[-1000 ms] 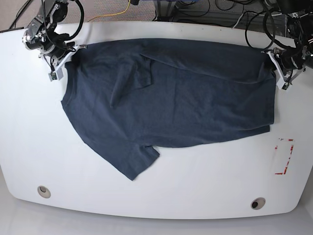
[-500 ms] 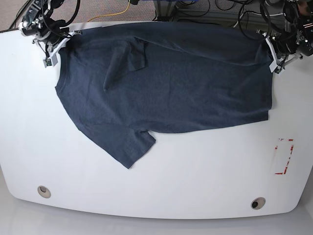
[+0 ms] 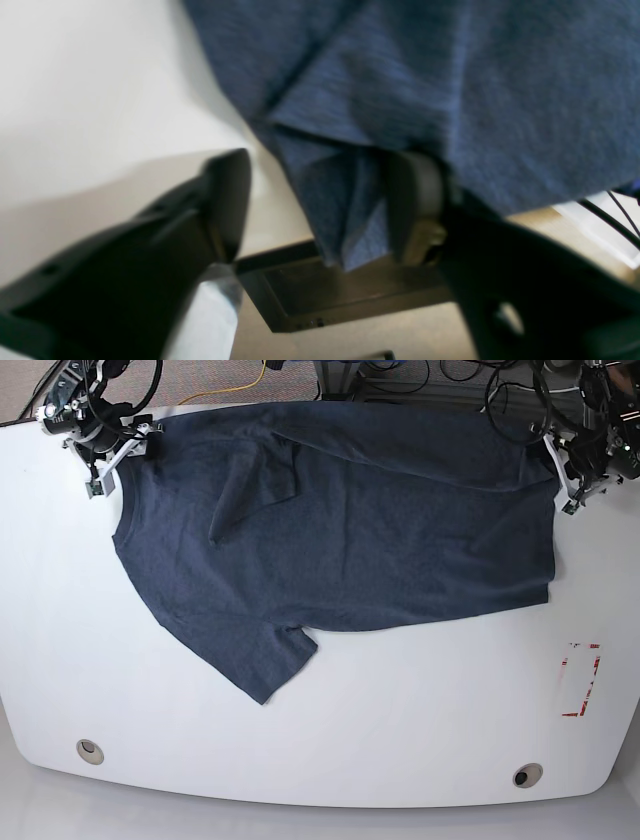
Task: Layout the t-shirt on the table in an organized manner, then fold the t-shirt properly
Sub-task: 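Release the shirt edge with both grippers and move them toward the hem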
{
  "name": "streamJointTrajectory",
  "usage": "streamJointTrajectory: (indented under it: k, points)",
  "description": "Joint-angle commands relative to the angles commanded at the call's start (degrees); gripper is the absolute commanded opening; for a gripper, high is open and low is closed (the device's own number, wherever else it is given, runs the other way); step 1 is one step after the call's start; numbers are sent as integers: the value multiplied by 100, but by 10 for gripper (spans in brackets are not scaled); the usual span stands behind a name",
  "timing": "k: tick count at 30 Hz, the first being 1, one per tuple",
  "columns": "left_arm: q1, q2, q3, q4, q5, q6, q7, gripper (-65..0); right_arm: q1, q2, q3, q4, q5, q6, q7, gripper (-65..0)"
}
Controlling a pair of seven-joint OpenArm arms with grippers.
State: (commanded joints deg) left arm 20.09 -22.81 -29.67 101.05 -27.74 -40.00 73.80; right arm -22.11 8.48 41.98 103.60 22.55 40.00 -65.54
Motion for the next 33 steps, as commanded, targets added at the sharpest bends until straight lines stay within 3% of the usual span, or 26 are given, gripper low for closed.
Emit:
streamJointTrajectory:
  k: [8, 20, 23, 28, 33]
  points:
    - [-800, -9, -457, 457, -18, 0, 620, -231, 9, 0, 0, 325, 9, 0, -9, -238]
    - [-2136, -97, -756, 431, 26, 0, 620, -233, 325, 18, -9, 941, -44, 0, -18, -233]
    - [-2321, -97, -756, 343, 26, 0, 620, -235, 545, 176, -18, 932, -44, 0, -18, -233]
    - [-2699, -88, -730, -97, 35, 0, 466, -235, 1213, 255, -62, 677, -44, 0, -18, -233]
    - [-3042, -88, -721, -730, 26, 0, 176, -235, 2092, 527, -624, 18, -44, 0, -9, -233]
